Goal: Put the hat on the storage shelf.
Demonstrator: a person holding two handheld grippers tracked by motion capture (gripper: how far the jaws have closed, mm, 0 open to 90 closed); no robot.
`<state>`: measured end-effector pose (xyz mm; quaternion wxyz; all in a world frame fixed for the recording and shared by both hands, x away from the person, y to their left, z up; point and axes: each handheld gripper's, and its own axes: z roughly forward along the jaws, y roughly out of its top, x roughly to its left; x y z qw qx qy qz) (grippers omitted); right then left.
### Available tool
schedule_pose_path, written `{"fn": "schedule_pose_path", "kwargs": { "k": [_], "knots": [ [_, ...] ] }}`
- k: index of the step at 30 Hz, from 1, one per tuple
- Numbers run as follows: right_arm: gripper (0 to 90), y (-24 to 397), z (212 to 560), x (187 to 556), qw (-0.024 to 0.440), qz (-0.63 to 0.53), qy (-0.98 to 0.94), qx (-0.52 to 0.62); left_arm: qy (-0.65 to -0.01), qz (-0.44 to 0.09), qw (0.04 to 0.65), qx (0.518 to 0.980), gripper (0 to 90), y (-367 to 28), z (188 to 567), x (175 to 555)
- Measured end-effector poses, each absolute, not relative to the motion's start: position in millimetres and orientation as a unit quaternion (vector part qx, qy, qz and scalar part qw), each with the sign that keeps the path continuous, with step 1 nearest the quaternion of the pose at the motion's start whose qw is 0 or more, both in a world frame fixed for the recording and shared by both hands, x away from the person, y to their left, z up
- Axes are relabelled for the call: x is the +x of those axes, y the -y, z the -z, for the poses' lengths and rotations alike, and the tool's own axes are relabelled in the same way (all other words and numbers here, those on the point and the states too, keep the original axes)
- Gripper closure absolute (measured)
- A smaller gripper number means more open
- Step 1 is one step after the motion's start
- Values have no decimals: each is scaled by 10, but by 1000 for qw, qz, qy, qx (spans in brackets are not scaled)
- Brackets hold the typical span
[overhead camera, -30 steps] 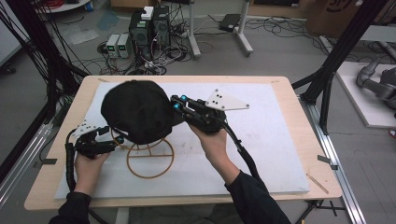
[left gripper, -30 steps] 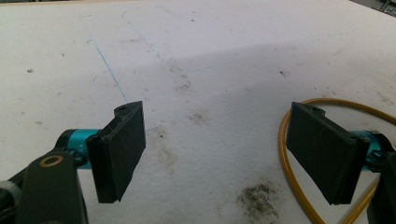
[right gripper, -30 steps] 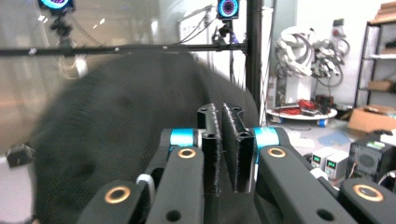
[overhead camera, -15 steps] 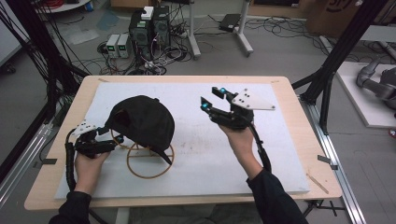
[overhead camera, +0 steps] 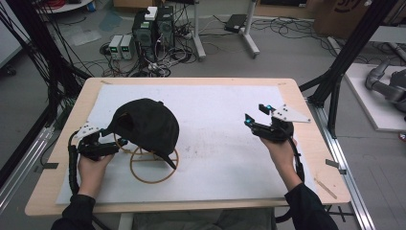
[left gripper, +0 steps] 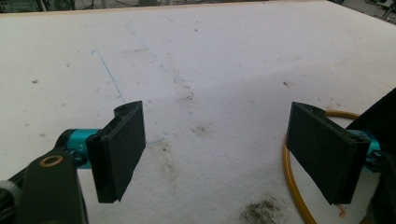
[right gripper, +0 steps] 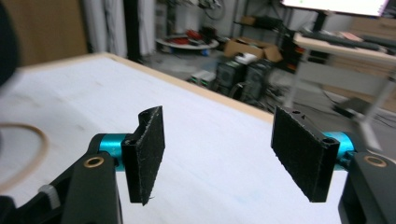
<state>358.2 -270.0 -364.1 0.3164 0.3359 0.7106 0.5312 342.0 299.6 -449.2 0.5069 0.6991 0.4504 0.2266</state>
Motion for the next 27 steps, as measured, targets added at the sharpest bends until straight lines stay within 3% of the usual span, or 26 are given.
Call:
{"fn": "schedule_pose_path", "kwargs": {
  "k": [13,19,27],
  "knots": [
    [306,3276,4267,3717,288,-481,-706,433,-447,-229,496,709,201,-2983,4502,3423],
    [273,3366,4450,3838,231,-453,-709,488,-448,-229,494,709,201,-2980,4504,3425],
    [275,3332,4515,3866,228,-428,-724,490,-450,-230,494,707,201,-2979,4506,3426]
  ]
}}
